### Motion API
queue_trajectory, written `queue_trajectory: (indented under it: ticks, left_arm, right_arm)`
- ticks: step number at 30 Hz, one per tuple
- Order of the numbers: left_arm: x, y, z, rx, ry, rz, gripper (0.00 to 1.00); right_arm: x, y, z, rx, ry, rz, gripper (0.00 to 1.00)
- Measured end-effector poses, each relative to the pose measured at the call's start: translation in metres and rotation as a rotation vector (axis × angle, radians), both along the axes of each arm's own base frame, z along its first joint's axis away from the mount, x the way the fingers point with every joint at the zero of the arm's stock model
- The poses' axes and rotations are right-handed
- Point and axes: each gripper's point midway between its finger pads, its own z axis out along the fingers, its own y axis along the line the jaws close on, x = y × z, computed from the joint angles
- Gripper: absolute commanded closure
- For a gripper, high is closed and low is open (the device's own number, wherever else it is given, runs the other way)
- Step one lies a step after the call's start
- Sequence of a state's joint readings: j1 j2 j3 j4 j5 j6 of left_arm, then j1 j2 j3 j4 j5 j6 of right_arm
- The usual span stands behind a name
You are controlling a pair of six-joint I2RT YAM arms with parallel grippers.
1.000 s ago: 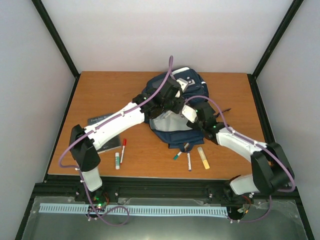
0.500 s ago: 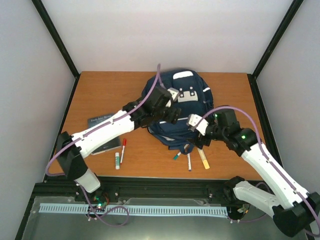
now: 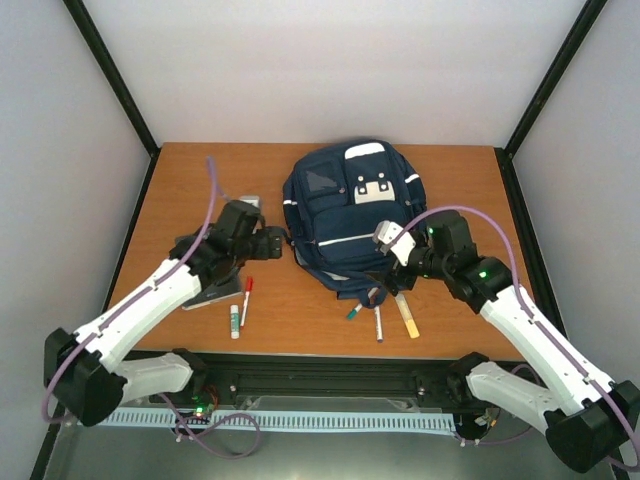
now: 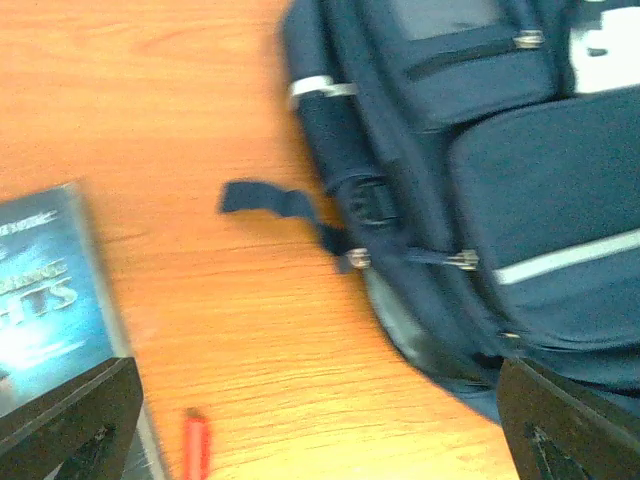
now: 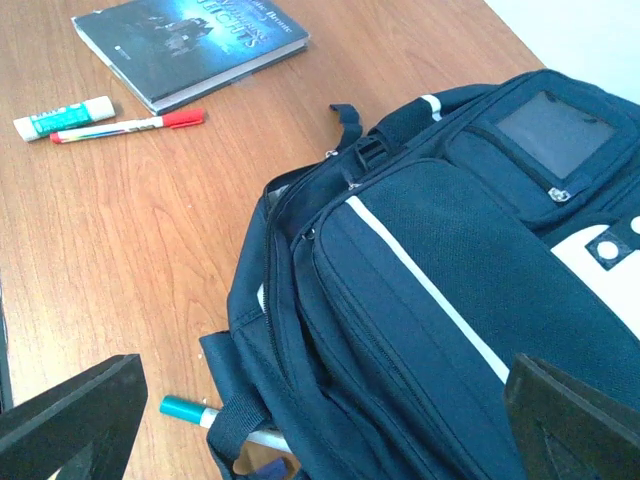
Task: Pack the student bag
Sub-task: Place the book in the student bag, then move the book to the center of the board.
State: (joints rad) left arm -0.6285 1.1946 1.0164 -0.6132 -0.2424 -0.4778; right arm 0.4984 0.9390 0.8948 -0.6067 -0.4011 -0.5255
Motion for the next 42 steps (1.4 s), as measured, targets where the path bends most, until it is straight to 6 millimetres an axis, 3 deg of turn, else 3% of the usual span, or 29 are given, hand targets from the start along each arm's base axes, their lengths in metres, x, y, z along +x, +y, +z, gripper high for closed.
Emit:
queue_trajectory:
  ticks: [4,7,13,21,28,34,42]
  left_arm:
    - [-0.003,0.048,-0.014,-0.001,0.025,0.123,0.0]
    - [-0.004,0.072,-0.018,-0.014,0.036,0.202,0.0]
    - [-0.01,0.123,-0.03,0.074,0.131,0.459,0.0]
    - [0.0,0.172,-0.068,0.092,0.319,0.627,0.0]
    - [0.003,0.194,-0.094,0.029,0.428,0.672,0.0]
    - [0.008,0.224,-0.111,-0.049,0.47,0.752,0.0]
    - [0.008,0.226,-0.135,-0.048,0.539,0.755,0.0]
  right_arm:
    - [-0.001,0.007,-0.015,0.011,0.032,0.033,0.0]
    - [-0.004,0.011,-0.028,0.012,0.075,0.057,0.0]
    - [0.006,-0.001,-0.046,-0.024,0.057,-0.039,0.0]
    - [0.012,-0.007,-0.053,-0.033,0.046,-0.09,0.0]
    - [0.003,-0.004,-0.051,-0.027,0.049,-0.039,0.0]
    - [-0.003,0.0,-0.047,-0.009,0.045,0.0,0.0]
    - [-0.005,0.001,-0.051,-0.015,0.064,0.01,0.0]
